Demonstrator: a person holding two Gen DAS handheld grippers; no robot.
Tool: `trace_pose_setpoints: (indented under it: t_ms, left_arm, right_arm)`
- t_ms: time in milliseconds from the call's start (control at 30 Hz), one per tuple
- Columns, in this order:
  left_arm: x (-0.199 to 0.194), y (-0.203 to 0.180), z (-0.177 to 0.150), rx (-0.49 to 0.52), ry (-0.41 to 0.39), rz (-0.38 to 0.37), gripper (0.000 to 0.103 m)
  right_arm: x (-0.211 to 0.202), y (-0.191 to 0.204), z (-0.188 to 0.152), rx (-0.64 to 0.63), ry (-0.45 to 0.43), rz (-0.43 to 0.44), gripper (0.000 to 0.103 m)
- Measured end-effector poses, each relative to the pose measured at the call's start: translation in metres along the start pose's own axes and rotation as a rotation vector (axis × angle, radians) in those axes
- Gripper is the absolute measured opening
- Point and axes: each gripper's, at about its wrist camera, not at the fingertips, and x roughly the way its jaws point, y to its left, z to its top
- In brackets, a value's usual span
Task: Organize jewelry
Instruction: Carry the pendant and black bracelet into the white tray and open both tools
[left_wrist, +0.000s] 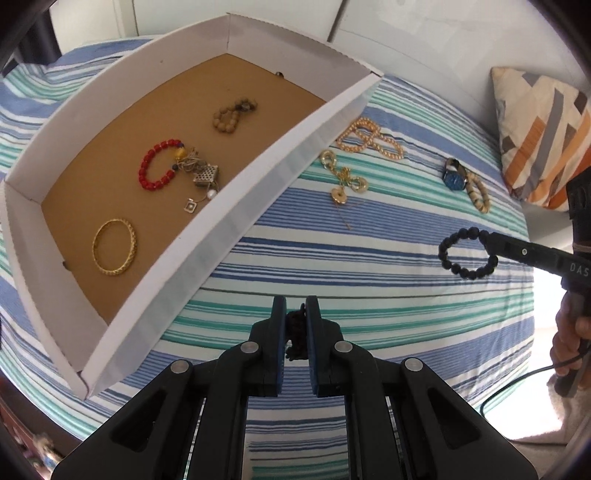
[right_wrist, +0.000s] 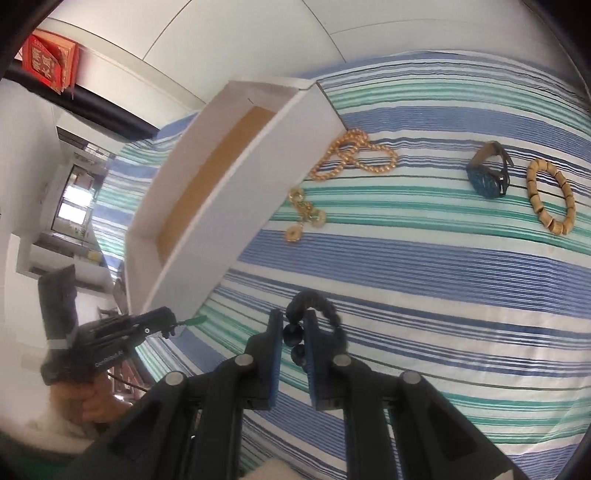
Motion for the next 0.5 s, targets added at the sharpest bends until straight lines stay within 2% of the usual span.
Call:
trace_pose_setpoints:
  t_ms: [233,500]
  left_arm:
    - [-0.015,0.010,0.003,-0.022,-0.024,0.032,0.008]
    - [-0.025,0.014,0.001,-0.019,-0.057,0.091,0.008]
  right_arm:
    - [-0.004,0.039,0.014,-0.061,-0.021,0.055,0.011]
    - [-0.006,0.072,0.022,-0.142,-0.030,0.069,0.011]
